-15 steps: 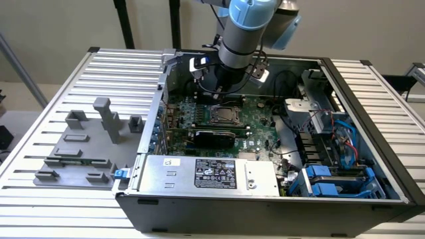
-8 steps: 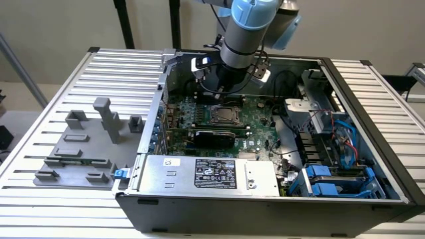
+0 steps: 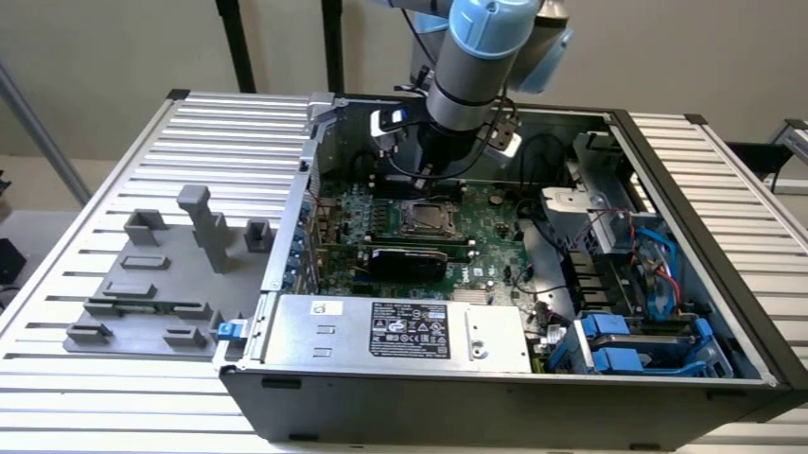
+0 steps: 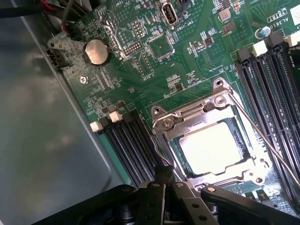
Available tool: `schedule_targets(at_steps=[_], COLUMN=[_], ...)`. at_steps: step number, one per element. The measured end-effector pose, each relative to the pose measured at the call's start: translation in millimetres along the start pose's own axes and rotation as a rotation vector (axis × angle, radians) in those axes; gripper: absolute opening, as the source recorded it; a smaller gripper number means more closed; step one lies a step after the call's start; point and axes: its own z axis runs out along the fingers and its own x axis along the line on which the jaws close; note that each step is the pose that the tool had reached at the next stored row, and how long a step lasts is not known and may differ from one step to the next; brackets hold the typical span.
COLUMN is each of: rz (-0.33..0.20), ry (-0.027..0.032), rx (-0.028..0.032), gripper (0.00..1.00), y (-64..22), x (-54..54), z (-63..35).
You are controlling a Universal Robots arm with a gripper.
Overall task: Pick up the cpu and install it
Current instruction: 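Install the first cpu locking lever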
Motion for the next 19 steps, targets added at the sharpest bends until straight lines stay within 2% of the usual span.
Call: schedule_targets(at_steps=[19], rz=[0.0], ry=[-0.0004], rx=[-0.0003], gripper=[0.11], y=[7.2], x=[1.4], z=[4.8])
